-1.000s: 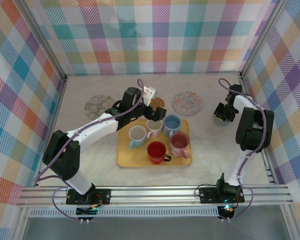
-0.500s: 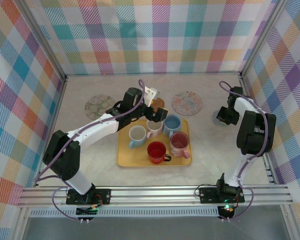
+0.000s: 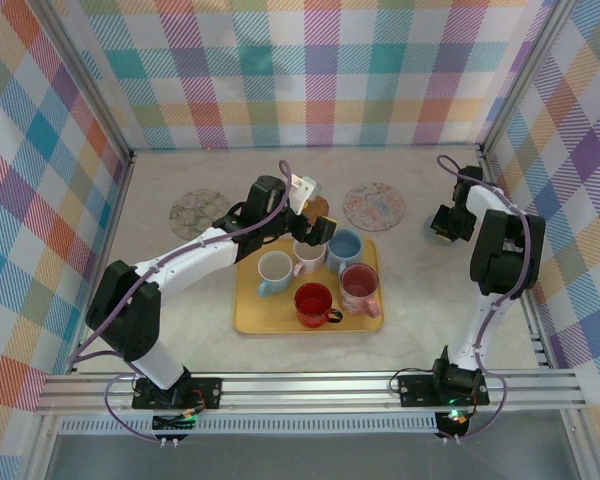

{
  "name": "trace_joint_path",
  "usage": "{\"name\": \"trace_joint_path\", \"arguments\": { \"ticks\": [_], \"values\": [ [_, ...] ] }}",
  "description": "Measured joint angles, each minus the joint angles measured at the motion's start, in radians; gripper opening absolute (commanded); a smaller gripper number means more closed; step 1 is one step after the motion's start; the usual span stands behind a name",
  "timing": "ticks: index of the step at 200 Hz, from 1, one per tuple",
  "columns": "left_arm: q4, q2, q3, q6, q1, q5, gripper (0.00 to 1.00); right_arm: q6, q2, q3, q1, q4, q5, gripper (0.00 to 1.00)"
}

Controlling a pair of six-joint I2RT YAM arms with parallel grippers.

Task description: Place the cup by the coaster

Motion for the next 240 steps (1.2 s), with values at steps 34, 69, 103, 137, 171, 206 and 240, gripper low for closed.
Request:
{"name": "trace_joint_path", "arguments": {
  "ticks": [34, 69, 103, 137, 171, 206, 240],
  "values": [
    [0.0, 0.0, 0.0, 0.0, 0.0, -0.002, 1.0, 0.0, 0.044, 0.065, 0.009, -0.005, -0.02, 0.0],
    [-0.001, 0.0, 0.0, 0.0, 0.0, -0.004, 1.0, 0.001, 0.084, 0.124, 0.024, -0.013, -0.026, 0.0],
    [-0.003, 0.0, -0.003, 0.0, -0.001, -0.011, 1.0, 0.001, 0.115, 0.173, 0.033, -0.026, -0.029, 0.0],
    [-0.003, 0.0, -0.004, 0.0, -0.001, -0.013, 1.0, 0.003, 0.142, 0.217, 0.036, -0.035, -0.032, 0.0],
    [-0.004, 0.0, -0.004, 0.0, -0.001, -0.016, 1.0, 0.004, 0.164, 0.248, 0.037, -0.037, -0.032, 0.0],
    [-0.011, 0.0, -0.003, 0.0, -0.001, -0.016, 1.0, 0.004, 0.172, 0.262, 0.037, -0.037, -0.033, 0.0],
    [-0.015, 0.0, -0.003, 0.0, -0.002, -0.022, 1.0, 0.003, 0.172, 0.262, 0.037, -0.037, -0.032, 0.0]
  ]
}}
